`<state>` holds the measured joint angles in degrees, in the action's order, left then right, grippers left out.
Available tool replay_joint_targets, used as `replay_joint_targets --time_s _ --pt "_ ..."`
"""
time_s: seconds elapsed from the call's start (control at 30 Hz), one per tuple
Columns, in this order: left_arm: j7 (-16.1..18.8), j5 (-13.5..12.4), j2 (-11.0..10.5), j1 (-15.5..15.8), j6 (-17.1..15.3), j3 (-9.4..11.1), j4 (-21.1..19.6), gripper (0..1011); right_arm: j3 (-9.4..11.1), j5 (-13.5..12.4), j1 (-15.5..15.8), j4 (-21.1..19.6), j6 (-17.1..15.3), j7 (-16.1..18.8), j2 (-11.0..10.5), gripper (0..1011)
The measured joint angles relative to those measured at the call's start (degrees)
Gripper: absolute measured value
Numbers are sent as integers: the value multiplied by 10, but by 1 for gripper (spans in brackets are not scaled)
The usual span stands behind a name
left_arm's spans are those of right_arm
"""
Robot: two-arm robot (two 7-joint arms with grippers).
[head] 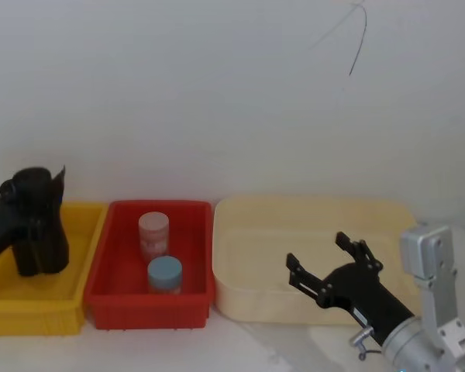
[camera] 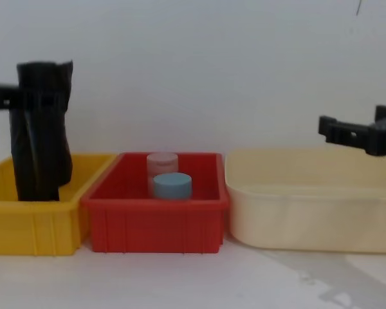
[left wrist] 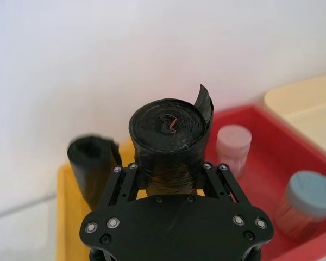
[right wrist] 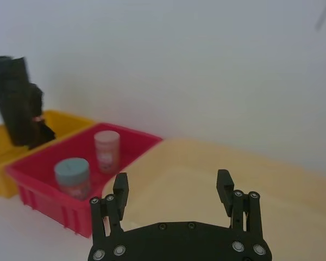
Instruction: Pick up the garbage bag with the one hand and transfer it to the other hand.
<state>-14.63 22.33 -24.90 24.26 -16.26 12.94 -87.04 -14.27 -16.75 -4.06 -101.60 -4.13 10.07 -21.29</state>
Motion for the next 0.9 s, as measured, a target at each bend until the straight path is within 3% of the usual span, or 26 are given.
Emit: replay_joint_targets --time_s 0.43,0.9 --pt "-40 13 -12 40 -15 -4 -23 446 -21 -18 -60 -4 -21 87 -26 1000" --pt "-120 50 -19 78 -31 19 -21 446 -63 -42 -133 32 -37 194 -51 1000"
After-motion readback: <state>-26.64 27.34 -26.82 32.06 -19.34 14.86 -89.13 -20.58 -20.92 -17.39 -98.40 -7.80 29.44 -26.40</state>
